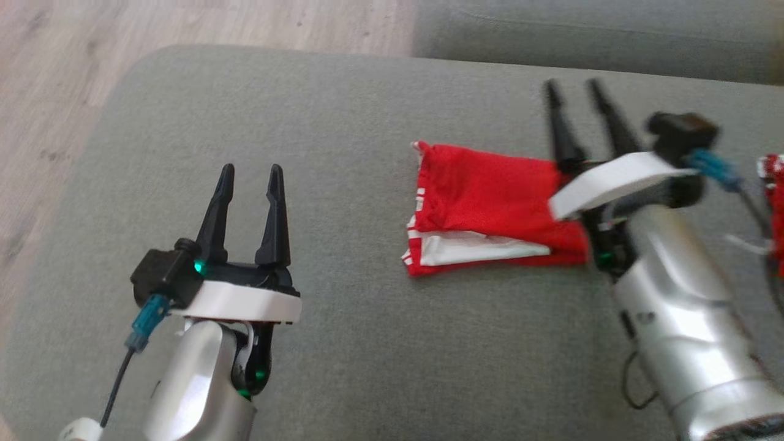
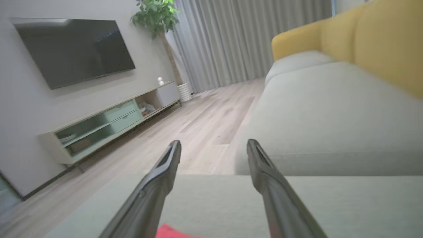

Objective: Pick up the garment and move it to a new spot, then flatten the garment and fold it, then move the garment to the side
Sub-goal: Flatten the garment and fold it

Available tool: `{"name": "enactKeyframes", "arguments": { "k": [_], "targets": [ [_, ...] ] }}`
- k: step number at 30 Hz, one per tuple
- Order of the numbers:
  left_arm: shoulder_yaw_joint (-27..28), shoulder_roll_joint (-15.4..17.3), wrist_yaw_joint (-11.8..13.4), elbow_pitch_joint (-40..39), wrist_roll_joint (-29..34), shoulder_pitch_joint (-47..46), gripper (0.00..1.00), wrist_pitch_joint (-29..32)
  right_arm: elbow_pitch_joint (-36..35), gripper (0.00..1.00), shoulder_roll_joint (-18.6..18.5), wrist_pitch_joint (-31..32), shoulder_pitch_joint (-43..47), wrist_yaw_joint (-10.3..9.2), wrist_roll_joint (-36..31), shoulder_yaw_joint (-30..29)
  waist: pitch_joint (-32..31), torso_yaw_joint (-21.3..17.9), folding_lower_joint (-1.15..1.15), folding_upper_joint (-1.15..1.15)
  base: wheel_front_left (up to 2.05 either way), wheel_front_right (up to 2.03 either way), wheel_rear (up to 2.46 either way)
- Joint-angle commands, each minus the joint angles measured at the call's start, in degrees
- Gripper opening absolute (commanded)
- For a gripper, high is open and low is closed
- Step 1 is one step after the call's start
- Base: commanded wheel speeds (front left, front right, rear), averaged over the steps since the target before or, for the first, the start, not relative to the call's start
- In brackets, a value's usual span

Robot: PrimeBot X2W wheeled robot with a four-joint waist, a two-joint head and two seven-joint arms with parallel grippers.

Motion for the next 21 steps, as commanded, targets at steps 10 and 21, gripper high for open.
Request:
{"name": "enactKeyframes", "arguments": {
  "k": [10,21],
  "targets": [
    [3.5,0.5,0.5,-3.0,0.8,0.7,1.0,-0.5,-19.0,1.0,0.2,-0.6,16.7,-0.04,-20.0,-17.1,-2.1,-5.1,0.0,0.0,0.0,0.0,0.0],
    [5.8,0.5,0.3,-3.3,1.4,4.3,1.0,-0.5,-29.6,1.0,1.9,-0.7,28.5,-0.04,-21.4,-20.8,-2.3,-7.7,0.0,0.0,0.0,0.0,0.0]
  ]
}}
